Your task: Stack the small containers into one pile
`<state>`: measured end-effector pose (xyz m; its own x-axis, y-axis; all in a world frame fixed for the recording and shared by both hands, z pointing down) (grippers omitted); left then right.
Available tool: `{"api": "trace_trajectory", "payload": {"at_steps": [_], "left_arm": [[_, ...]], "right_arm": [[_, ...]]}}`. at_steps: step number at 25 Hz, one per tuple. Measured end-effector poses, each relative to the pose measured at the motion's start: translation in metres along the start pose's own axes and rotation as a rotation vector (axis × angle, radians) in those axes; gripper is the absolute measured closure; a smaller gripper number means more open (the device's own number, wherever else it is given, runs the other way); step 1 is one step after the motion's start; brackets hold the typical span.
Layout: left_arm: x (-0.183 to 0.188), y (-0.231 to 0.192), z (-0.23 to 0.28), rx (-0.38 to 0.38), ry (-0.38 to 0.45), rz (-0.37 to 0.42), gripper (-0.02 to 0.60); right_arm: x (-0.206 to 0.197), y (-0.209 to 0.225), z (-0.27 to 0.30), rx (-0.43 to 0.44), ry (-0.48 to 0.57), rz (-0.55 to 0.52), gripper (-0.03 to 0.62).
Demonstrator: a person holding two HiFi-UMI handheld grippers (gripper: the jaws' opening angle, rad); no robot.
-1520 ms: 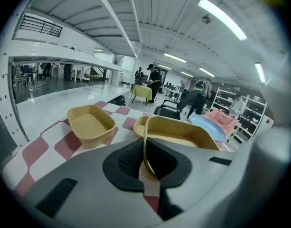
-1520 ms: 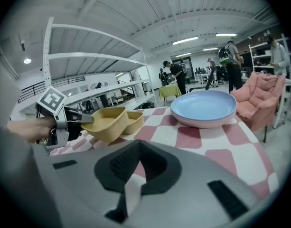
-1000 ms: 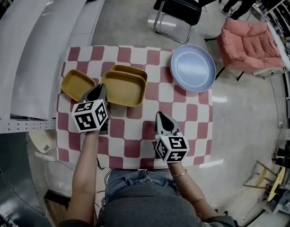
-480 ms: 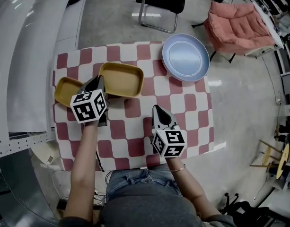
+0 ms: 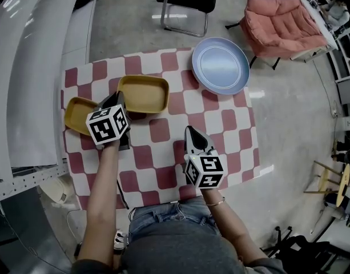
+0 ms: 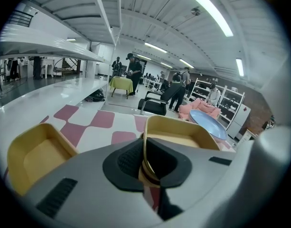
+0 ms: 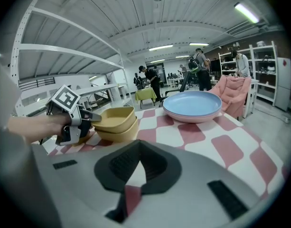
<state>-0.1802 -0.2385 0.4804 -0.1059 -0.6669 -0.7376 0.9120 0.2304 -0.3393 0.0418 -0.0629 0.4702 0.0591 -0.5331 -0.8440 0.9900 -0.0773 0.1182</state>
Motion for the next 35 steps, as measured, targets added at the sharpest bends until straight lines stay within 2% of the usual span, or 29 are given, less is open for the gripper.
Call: {"api": "trace_trajectory", "payload": {"at_steps": [23, 35], "left_arm": [[-0.004, 0.001, 0.007, 0.048, -0.004, 0.063, 0.549], [-0.003, 0.006, 0.004, 0.069, 0.004, 0.092, 0.488]], "right_arm": [[-0.001, -0.003, 0.014, 0.033, -0.028, -0.038, 0.585], [0.001, -0.004, 0.020, 0.052, -0.034, -0.050, 0.585]]}}
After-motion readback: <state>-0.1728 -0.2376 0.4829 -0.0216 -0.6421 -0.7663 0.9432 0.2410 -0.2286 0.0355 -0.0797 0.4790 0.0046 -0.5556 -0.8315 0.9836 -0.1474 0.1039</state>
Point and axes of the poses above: the fingertips, and each gripper's own axes: z forward along the fingers, y to its right, x out of its top, the point moved 5 cm from there along -z, backward along the fingers, and after that the axes turned 6 degrees about -z, right-handed, at the moved point
